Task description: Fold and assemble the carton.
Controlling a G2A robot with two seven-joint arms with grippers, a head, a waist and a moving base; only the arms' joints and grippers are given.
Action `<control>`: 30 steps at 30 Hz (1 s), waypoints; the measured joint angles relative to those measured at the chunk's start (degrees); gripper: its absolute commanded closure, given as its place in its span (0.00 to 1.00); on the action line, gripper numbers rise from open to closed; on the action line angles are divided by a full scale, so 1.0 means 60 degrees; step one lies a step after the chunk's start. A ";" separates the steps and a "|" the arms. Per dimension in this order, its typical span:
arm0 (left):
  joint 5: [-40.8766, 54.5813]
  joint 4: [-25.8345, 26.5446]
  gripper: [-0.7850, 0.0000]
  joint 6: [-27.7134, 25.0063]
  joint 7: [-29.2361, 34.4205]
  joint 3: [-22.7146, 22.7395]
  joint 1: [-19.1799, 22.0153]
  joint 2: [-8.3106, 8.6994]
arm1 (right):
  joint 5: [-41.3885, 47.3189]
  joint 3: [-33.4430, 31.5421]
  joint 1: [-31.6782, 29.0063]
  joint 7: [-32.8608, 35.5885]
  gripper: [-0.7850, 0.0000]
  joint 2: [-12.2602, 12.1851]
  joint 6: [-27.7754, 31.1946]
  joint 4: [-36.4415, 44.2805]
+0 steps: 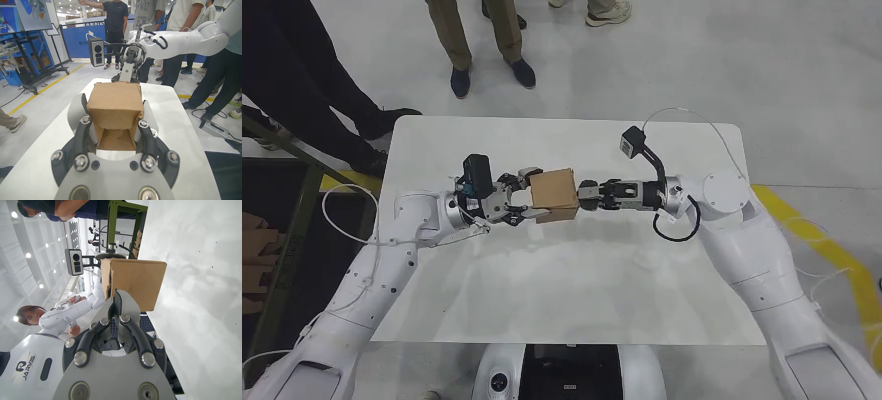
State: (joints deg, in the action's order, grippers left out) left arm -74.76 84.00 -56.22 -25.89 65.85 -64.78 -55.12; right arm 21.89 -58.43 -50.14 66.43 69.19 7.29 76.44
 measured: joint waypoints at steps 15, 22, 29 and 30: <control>-0.0199 -0.0984 0.49 0.0116 -0.0018 -0.0429 0.0239 -0.0163 | -0.0499 -0.0638 -0.0291 -0.0276 1.00 -0.0214 0.0380 -0.0025; -0.0922 -0.2187 0.34 0.0468 -0.0670 -0.1259 0.0722 -0.0422 | -0.0470 -0.0786 -0.0748 0.0084 1.00 -0.0318 0.0902 0.0362; -0.1716 -0.3764 0.31 0.1007 -0.1768 -0.2232 0.1407 -0.0793 | -0.0551 -0.0938 -0.1073 0.0112 1.00 -0.0406 0.1135 0.0651; -0.1790 -0.3997 0.30 0.1045 -0.1859 -0.2358 0.1505 -0.0847 | -0.0566 -0.0960 -0.1109 0.0116 1.00 -0.0418 0.1159 0.0695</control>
State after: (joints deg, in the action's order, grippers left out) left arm -85.50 60.02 -49.95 -37.04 51.70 -55.75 -60.20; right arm 18.50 -64.19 -56.79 67.12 66.69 14.24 80.61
